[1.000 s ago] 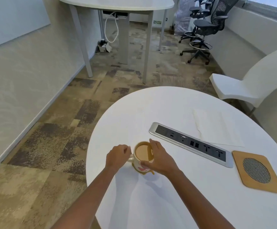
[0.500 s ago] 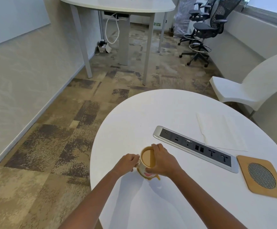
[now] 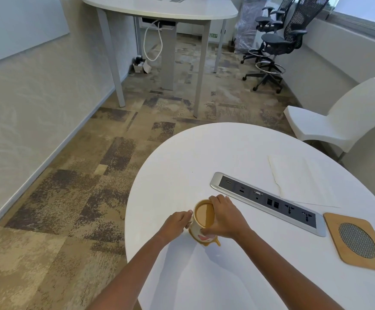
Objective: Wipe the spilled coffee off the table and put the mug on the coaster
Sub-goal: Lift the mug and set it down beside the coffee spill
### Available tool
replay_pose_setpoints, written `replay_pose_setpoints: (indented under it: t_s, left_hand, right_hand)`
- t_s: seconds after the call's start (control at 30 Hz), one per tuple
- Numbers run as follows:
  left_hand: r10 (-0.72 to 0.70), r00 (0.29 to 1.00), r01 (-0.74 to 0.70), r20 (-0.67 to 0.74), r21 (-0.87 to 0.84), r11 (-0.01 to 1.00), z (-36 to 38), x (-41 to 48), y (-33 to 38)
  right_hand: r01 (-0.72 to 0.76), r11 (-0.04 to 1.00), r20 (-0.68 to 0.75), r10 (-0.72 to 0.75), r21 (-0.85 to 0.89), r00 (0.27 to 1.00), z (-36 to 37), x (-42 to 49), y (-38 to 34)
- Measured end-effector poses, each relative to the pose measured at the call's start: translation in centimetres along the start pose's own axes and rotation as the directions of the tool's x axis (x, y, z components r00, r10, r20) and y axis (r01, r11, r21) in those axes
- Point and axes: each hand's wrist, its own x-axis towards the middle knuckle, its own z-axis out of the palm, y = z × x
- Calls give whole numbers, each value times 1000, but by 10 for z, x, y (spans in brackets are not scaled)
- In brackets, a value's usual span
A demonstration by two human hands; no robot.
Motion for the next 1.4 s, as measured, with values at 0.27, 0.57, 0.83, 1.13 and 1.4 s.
replay_pose_setpoints:
  t_s: [0.27, 0.57, 0.83, 1.13, 1.4]
  left_hand:
    - [33, 997, -42, -64, -143, 989, -7, 3, 8]
    - [89, 984, -113, -152, -154, 982, -38, 33, 34]
    - [60, 978, -98, -199, -189, 977, -49, 58, 27]
    - [33, 977, -74, -212, -187, 980, -49, 70, 9]
    - [5, 979, -44, -204, -189, 981, -46, 70, 2]
  right_hand:
    - [-4, 997, -34, 6, 76, 999, -13, 8, 0]
    - [21, 999, -86, -19, 31, 996, -43, 48, -7]
    - [9, 1000, -62, -8, 25, 998, -41, 80, -13]
    - [-9, 1000, -18, 9, 14, 1000, -23, 95, -13]
    - [1, 999, -13, -1, -34, 1000, -16, 96, -11]
